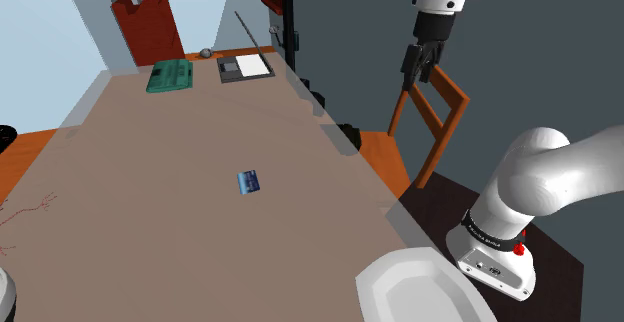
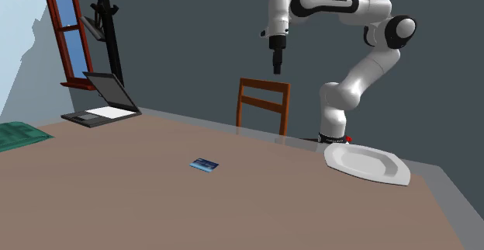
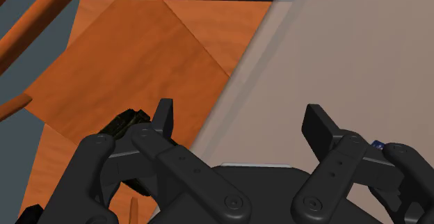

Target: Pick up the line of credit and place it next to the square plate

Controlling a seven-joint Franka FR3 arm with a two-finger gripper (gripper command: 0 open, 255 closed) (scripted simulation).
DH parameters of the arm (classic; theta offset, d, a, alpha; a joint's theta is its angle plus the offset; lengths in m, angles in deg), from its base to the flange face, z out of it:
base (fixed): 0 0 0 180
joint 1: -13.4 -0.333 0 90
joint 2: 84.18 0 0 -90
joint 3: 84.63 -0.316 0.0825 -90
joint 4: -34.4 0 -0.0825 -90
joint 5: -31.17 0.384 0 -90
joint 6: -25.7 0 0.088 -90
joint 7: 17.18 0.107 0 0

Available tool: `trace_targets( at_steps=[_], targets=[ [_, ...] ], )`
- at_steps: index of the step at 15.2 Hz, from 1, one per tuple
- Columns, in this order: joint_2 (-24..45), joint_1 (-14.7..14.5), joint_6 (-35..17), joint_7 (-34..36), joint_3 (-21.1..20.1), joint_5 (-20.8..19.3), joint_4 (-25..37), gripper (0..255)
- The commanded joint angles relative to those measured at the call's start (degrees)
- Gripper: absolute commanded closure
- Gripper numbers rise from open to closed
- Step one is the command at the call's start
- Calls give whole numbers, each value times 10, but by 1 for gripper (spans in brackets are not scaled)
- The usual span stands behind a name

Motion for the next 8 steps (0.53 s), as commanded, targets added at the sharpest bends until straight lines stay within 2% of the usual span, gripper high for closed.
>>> trace_targets(
  at_steps=[1, 8],
  targets=[
    [0, 0, 0, 0, 0, 0, 0, 0],
    [-2, -14, -140, 118, -107, 47, -75, 0]
  ],
)
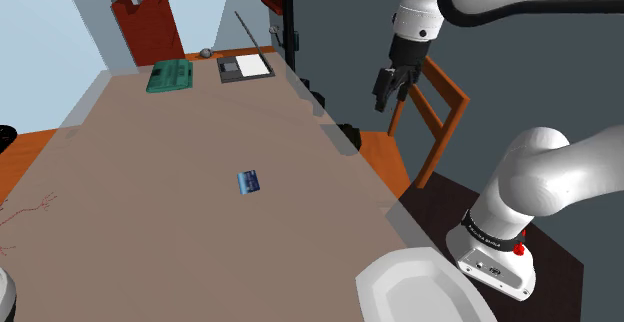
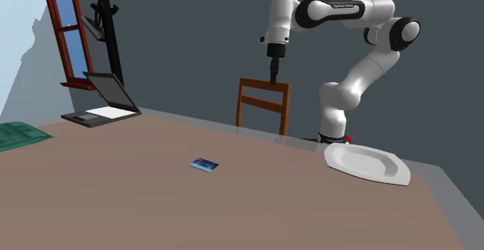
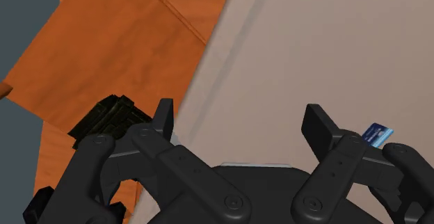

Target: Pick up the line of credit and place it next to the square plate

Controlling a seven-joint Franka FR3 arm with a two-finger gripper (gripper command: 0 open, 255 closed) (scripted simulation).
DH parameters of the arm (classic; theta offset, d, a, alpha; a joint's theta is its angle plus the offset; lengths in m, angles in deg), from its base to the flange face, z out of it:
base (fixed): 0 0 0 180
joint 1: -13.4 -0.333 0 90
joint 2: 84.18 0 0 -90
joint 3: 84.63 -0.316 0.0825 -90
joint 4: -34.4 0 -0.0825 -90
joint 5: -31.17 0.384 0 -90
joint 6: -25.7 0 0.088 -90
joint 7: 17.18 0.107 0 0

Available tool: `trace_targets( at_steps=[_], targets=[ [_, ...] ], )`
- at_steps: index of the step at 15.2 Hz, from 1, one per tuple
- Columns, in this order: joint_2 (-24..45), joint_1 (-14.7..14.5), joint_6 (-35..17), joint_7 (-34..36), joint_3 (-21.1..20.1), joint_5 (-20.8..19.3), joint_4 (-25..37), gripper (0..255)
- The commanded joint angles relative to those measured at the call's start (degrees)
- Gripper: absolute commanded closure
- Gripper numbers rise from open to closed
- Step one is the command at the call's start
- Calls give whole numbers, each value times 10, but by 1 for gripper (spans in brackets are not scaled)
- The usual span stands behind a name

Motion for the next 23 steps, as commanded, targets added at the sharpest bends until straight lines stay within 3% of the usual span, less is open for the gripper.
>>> trace_targets(
  at_steps=[1, 9, 15, 18, 20, 22, 23],
  targets=[
    [5, -3, -44, 36, -33, 12, -18, 0],
    [93, 10, -214, 184, -176, 23, -30, 0],
    [201, 75, -325, 328, -306, -37, 10, 0],
    [266, 135, -365, 422, -387, -107, 46, 0],
    [316, 188, -380, 500, -452, -178, 76, 0],
    [382, 254, -380, 596, -529, -280, 114, 0],
    [429, 286, -367, 657, -572, -352, 137, 0]
  ],
)
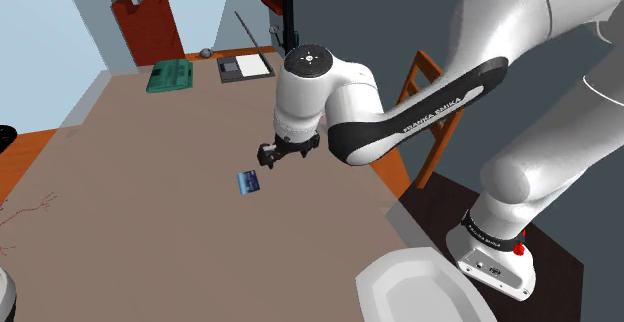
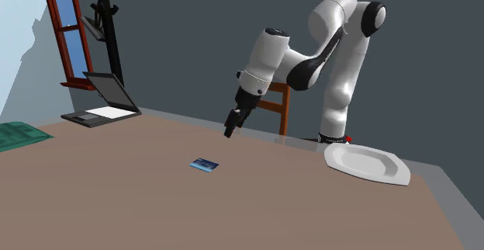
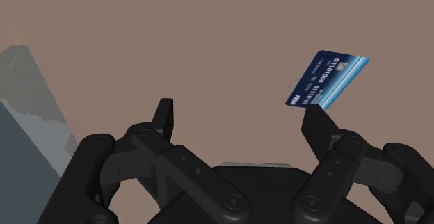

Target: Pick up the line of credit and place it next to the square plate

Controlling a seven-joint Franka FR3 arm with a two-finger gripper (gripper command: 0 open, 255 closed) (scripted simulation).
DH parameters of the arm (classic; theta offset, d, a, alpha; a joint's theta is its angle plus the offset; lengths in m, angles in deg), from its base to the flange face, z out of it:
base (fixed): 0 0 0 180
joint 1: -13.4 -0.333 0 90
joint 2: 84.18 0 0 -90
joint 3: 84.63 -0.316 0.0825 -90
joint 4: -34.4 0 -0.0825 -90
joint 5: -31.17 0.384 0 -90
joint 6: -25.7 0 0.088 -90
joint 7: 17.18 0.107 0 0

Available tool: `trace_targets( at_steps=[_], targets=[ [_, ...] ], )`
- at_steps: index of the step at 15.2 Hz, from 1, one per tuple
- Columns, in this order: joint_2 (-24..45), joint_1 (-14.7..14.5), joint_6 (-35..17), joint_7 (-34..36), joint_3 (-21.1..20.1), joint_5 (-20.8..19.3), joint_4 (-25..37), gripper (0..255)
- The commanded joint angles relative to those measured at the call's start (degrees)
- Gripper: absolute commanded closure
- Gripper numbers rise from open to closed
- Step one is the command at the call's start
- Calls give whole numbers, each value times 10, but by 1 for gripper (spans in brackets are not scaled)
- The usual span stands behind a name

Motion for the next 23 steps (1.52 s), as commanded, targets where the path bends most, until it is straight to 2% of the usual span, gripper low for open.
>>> trace_targets(
  at_steps=[1, 2, 3, 4, 8, 16, 23],
  targets=[
    [115, 59, 34, 141, -82, -172, 53, 0],
    [184, 46, 73, 204, -88, -259, 83, 0],
    [233, 8, 105, 246, -67, -317, 110, 0],
    [261, -47, 121, 269, -22, -347, 135, 0],
    [372, -172, 192, 339, 61, -451, 240, 0],
    [418, -189, 176, 355, 96, -496, 257, 0],
    [418, -189, 176, 355, 96, -496, 257, 0]
  ],
)
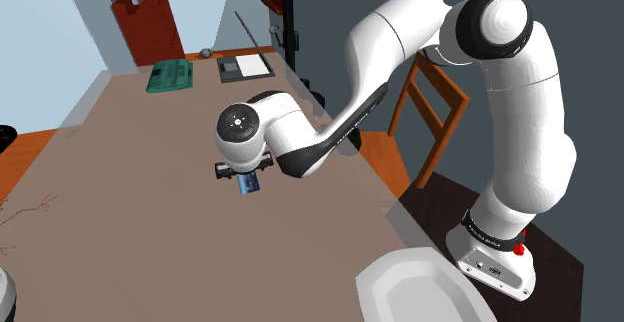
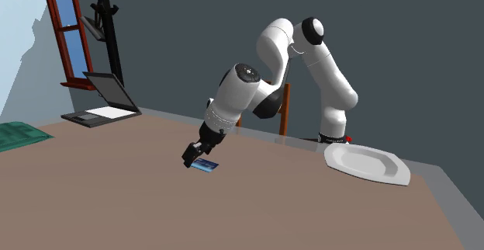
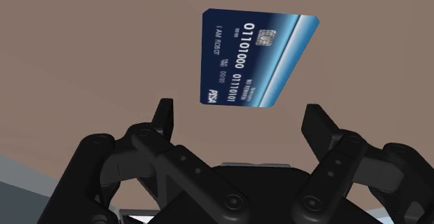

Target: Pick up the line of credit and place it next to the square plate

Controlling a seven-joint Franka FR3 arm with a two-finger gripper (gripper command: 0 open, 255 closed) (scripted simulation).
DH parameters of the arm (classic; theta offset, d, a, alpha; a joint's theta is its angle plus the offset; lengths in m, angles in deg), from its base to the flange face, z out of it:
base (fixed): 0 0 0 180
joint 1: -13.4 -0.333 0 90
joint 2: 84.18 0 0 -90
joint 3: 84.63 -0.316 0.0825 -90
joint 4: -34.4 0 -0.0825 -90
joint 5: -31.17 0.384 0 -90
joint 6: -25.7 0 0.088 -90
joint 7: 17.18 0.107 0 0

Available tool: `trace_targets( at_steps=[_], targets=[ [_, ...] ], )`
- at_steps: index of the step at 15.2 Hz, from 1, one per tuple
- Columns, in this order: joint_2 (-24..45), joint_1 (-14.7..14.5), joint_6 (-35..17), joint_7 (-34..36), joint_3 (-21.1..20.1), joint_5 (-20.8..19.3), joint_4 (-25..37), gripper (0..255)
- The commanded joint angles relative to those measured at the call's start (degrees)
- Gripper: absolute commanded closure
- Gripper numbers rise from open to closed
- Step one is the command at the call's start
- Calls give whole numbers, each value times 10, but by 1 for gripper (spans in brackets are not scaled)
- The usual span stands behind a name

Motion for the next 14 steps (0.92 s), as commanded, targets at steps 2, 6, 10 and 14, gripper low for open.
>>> trace_targets(
  at_steps=[2, 6, 10, 14],
  targets=[
    [0, 0, 0, 0, 0, 0, 0, 255],
    [0, 0, 0, 0, 0, 0, 0, 255],
    [0, 0, 0, 0, 0, 0, 0, 255],
    [-13, 7, 7, -15, -10, 16, 3, 255]
  ],
)
